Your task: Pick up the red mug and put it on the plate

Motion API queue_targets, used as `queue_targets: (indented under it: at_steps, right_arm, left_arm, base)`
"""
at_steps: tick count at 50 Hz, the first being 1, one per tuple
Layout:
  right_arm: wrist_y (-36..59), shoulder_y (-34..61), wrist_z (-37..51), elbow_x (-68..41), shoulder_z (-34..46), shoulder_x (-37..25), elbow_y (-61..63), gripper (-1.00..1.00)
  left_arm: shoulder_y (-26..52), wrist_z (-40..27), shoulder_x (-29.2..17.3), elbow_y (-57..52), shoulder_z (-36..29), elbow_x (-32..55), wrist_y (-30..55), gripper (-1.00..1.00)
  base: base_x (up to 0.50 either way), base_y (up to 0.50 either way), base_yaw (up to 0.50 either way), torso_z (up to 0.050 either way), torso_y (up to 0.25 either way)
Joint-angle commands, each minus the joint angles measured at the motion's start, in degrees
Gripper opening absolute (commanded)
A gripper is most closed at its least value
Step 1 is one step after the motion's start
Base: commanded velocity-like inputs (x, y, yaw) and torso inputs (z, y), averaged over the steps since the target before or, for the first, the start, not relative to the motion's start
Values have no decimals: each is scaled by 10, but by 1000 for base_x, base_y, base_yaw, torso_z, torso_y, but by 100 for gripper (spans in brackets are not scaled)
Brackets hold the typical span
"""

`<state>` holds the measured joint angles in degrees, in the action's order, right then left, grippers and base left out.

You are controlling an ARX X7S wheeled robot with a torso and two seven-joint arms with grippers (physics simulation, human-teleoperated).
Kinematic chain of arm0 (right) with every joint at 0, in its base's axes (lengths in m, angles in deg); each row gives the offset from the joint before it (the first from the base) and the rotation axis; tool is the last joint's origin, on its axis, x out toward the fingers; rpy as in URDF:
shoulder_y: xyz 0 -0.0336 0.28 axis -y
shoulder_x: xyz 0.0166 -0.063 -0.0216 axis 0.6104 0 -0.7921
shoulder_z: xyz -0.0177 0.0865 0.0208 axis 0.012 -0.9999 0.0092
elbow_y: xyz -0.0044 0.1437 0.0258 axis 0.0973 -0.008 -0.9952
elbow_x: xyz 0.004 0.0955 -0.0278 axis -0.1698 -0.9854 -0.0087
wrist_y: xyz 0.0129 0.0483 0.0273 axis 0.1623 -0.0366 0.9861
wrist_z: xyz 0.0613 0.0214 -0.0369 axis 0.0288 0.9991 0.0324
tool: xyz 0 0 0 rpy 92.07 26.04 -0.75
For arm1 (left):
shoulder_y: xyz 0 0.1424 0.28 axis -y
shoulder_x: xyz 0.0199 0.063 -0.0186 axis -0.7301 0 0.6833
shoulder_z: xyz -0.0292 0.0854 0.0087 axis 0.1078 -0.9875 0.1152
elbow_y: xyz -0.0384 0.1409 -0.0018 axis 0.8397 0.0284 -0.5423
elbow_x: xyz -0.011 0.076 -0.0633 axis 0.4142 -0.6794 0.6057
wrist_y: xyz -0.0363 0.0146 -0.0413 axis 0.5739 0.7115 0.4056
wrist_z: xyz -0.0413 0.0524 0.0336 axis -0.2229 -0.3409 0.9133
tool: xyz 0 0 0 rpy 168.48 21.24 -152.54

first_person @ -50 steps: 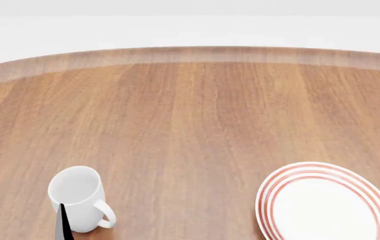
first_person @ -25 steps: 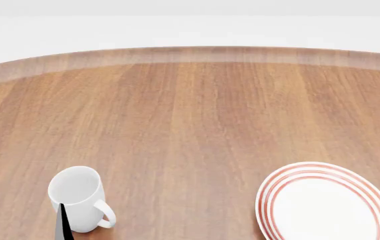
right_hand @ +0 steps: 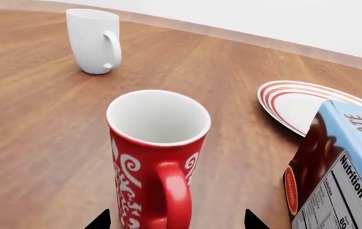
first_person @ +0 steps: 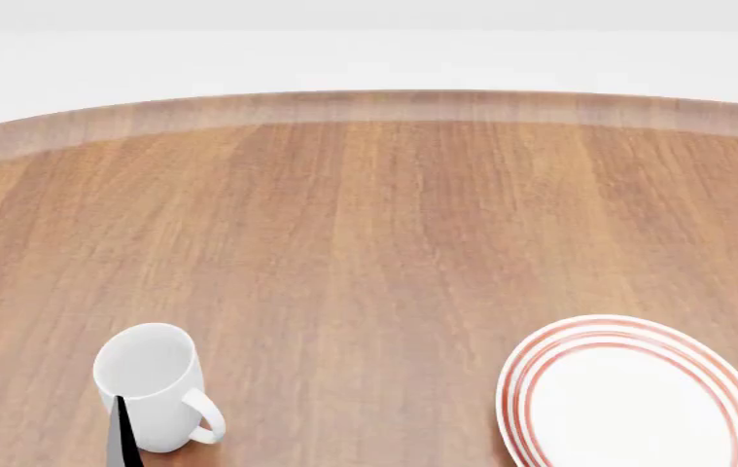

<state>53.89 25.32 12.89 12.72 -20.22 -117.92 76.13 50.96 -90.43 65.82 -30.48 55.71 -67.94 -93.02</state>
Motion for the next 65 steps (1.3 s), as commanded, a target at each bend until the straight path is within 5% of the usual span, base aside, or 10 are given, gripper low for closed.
queue_targets:
  at_steps: [1,40,41,65]
  right_arm:
    - [0,2,3,7,4,2,-7,100]
    - [9,7,9,5,7,-4,6,100]
    - [10,7,11,5,6,-4,7,-100]
    - [13,14,12,0,7,-4,3,-100]
  left_arm:
    - [0,-1,0,0,-1,0,-1,100]
    - [1,-5,-2,2,-4,2,-4,100]
    - [2,-5,-2,2,-4,2,-4,100]
    - [2,-8,-3,3,-6,1,-6,100]
  base:
    - [0,0,0,0,0]
    - [0,0,0,0,0]
    - [0,0,0,0,0]
    - [0,0,0,0,0]
